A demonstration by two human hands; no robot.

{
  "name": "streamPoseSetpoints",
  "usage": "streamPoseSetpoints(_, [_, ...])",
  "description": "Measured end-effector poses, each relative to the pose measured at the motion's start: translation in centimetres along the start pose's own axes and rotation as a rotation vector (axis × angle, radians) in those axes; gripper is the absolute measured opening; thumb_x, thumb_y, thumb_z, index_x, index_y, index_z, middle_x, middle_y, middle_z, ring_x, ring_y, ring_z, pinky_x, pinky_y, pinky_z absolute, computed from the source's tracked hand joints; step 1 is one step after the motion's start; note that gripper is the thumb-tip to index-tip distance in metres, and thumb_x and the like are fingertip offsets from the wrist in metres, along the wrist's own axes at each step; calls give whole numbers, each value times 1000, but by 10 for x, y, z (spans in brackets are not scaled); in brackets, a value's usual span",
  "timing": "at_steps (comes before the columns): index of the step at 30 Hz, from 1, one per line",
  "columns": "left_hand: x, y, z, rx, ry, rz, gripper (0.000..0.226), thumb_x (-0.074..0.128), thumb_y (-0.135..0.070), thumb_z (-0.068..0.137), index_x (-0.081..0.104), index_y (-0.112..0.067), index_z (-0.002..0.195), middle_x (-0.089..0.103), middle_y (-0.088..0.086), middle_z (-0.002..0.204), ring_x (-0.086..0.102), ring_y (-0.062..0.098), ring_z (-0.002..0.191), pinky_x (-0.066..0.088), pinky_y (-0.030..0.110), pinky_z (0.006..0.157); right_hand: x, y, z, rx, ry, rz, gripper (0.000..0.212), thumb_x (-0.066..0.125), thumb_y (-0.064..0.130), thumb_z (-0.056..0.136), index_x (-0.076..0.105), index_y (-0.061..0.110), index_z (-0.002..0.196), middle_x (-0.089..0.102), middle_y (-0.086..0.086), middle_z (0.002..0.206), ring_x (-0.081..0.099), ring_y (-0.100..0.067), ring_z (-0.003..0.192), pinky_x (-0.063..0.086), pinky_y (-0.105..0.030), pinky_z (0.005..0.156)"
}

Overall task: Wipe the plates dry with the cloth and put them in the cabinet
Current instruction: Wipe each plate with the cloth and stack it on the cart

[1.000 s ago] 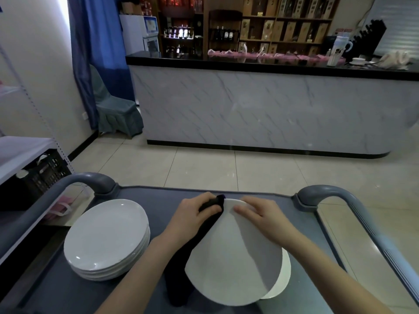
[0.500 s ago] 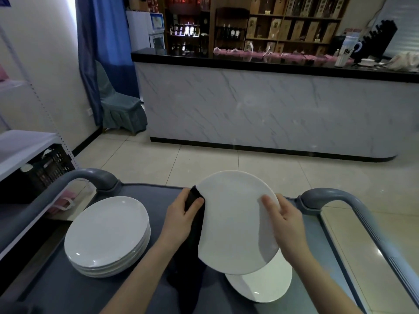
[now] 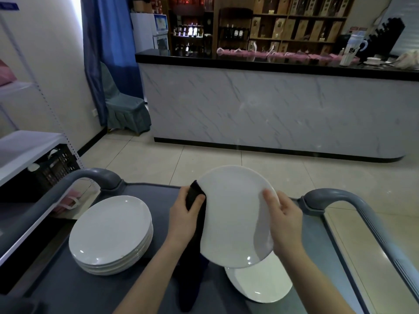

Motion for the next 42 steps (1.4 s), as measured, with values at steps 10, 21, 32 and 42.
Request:
streamPoseSetpoints(10, [-14, -16, 5, 100, 286, 83, 16, 66, -33, 87, 62, -45, 98, 71, -18, 90, 64, -3, 82, 44, 7, 68, -19, 11, 20, -63, 508, -353, 11, 72, 39, 89, 63, 43, 95, 71, 10, 84, 65, -7, 74, 50, -23, 65])
streamPoseSetpoints(21, [-8, -2, -15, -27, 3, 7, 17, 63, -22, 94, 64, -38, 99, 70, -21, 92, 64, -2, 90, 47, 17, 79, -4, -2, 1, 32, 145, -20, 22, 64, 28, 96, 72, 20, 77, 66, 8, 68, 56, -7, 60, 43, -14, 55])
streamPoseSetpoints(32, [-18, -17, 0, 62, 159, 4, 13, 65, -30, 88, 60, -39, 96, 70, -15, 88, 64, 1, 81, 47, 15, 71, -17, 5, 3, -66, 261, -187, 21, 61, 28, 98, 67, 28, 78, 65, 8, 71, 55, -4, 63, 41, -15, 56])
streamPoseSetpoints(42, [-9, -11, -7, 20, 125, 11, 9, 59, -37, 90, 65, -36, 97, 71, -18, 91, 64, 0, 87, 49, 19, 77, -15, 19, 8, -164, 290, -232, 20, 61, 30, 97, 72, 25, 82, 69, 9, 76, 60, -4, 70, 45, -26, 66])
Point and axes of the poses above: each hand's wrist, its own z-axis towards the middle knuckle, its own x-axis out of the palm, y = z × x, the point moved 1 cm from there along z, towards the middle knuckle
